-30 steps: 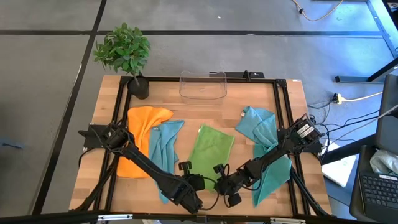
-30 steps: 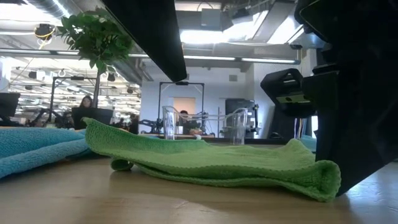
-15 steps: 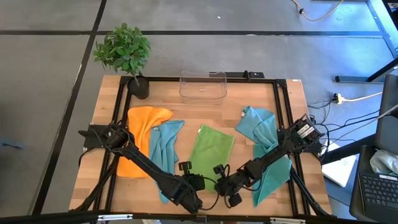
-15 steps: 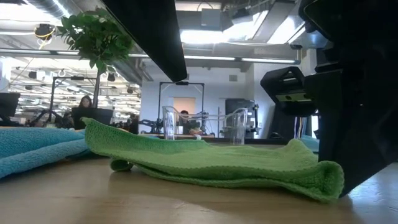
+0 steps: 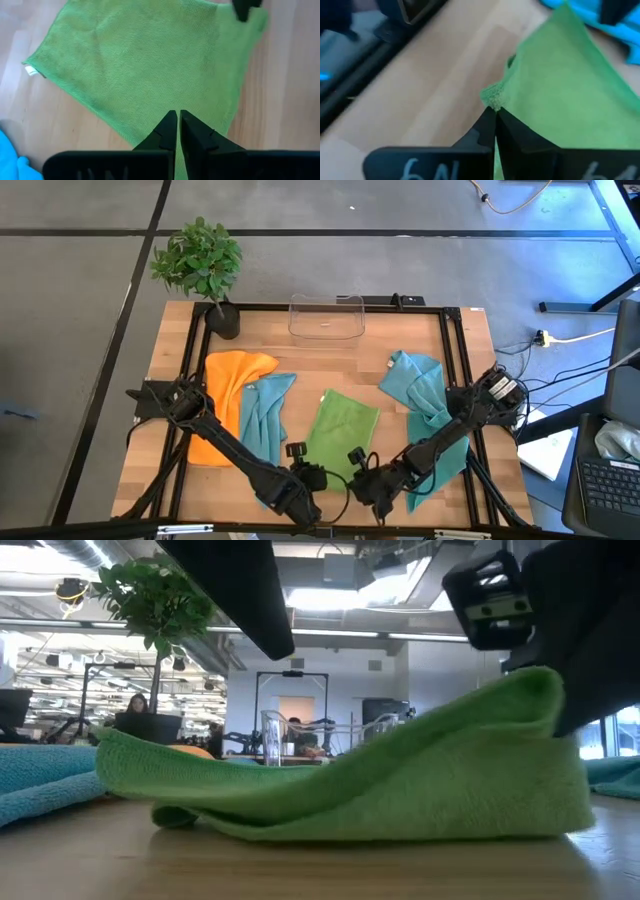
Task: Fold microfiber towels
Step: Fold the green microfiber towel
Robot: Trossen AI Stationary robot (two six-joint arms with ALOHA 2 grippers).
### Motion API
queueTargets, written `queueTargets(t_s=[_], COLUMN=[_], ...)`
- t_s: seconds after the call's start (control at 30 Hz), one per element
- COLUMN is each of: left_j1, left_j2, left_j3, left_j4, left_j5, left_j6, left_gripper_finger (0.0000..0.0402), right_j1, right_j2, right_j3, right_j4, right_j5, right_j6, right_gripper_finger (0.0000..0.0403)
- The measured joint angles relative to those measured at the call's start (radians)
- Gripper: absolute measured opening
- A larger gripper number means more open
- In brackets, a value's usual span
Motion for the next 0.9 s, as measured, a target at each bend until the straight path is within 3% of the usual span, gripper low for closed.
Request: queueTargets(t_s=[0.43,0.73,0.9], left_j1=[0.001,0.001,0.001], left_j2=[0.000,0.000,0.000], left_j3=[0.000,0.000,0.000], left_j4=[0.027,0.035,0.035], left_j5=[-0.001,-0.020,-0.022], left_j6=[0.002,-0.005,-0.005], left_gripper_finger=[0.0019,0.0090,0.0118], right_j1=[0.006,0.006,0.008], right_j2=[-0.002,-0.002,-0.041], right_j3=[0.000,0.000,0.000], right_j4=[-0.060,-0.119,-0.156], right_j5=[0.143,0.182,0.268], right_j6=[0.002,0.028,0.027], right_gripper_finger=[0.0010,0.0010,0.0010])
